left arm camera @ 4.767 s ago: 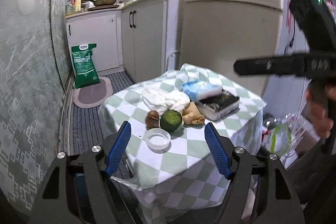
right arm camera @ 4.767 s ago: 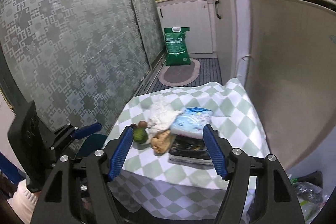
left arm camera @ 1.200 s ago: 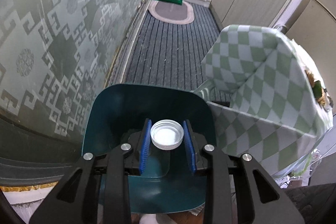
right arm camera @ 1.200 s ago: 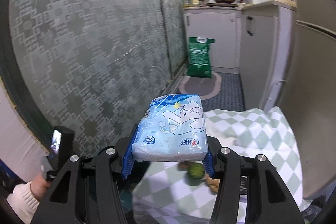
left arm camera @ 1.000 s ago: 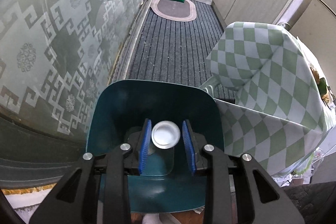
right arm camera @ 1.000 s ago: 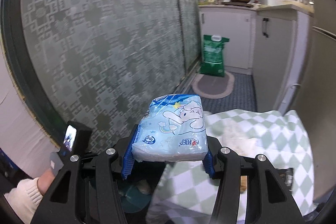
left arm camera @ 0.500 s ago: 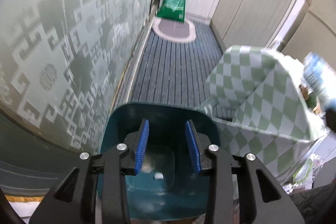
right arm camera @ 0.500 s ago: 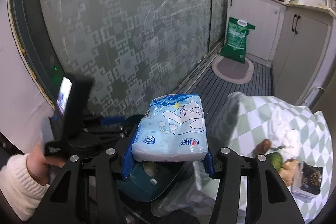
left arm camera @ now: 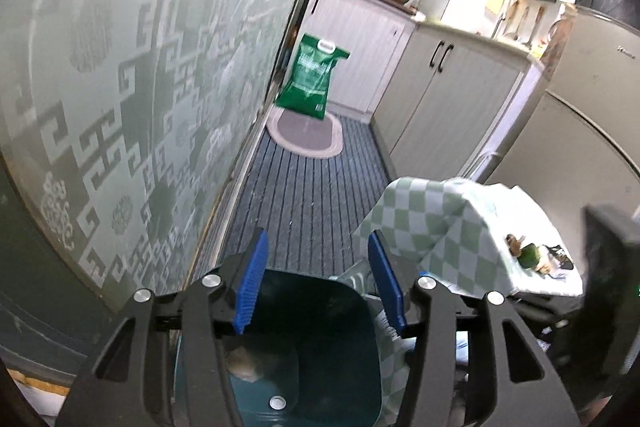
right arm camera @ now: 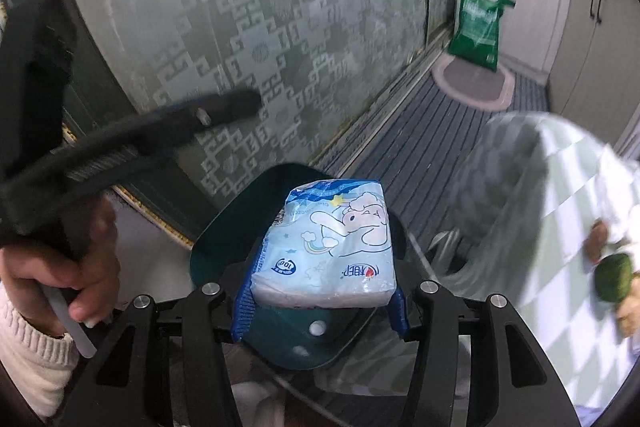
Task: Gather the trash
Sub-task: 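Carry the white lid and blue tissue pack to the teal bin and release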
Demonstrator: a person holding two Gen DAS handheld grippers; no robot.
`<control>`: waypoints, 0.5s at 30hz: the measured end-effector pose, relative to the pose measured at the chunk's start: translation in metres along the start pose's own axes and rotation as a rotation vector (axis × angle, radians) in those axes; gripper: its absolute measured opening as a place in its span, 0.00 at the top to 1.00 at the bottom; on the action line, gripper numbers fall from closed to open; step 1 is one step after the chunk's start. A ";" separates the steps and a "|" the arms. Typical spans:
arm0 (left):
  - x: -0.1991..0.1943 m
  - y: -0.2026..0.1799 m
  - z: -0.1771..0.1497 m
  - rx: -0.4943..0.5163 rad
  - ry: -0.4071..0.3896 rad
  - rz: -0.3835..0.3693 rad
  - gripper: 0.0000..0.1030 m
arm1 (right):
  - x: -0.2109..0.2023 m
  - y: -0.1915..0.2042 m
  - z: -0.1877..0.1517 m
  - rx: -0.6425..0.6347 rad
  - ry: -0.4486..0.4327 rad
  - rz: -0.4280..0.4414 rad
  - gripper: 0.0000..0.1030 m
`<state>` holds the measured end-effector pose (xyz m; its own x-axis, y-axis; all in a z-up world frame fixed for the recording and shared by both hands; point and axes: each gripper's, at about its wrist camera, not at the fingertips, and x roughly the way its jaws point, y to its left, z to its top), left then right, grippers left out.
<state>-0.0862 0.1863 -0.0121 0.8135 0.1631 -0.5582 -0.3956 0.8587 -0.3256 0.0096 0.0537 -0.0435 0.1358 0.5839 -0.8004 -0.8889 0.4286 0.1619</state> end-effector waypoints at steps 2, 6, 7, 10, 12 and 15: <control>-0.007 -0.002 0.002 0.005 -0.037 -0.002 0.46 | 0.007 0.002 -0.001 -0.004 0.013 0.005 0.48; -0.022 0.001 0.007 -0.006 -0.110 -0.016 0.42 | 0.014 0.009 -0.004 -0.019 0.029 0.008 0.48; -0.027 0.001 0.008 -0.012 -0.131 -0.024 0.41 | 0.015 0.011 -0.004 -0.028 0.029 0.004 0.48; -0.033 -0.002 0.011 -0.015 -0.164 -0.050 0.39 | 0.019 0.015 -0.006 -0.044 0.045 0.014 0.48; -0.033 -0.005 0.011 -0.010 -0.171 -0.062 0.37 | 0.020 0.018 -0.008 -0.047 0.052 0.027 0.46; -0.030 -0.008 0.011 -0.007 -0.171 -0.073 0.36 | 0.019 0.017 -0.007 -0.045 0.050 0.041 0.42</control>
<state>-0.1029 0.1798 0.0159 0.9005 0.1806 -0.3955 -0.3350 0.8682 -0.3661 -0.0064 0.0675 -0.0605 0.0776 0.5650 -0.8214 -0.9121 0.3730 0.1704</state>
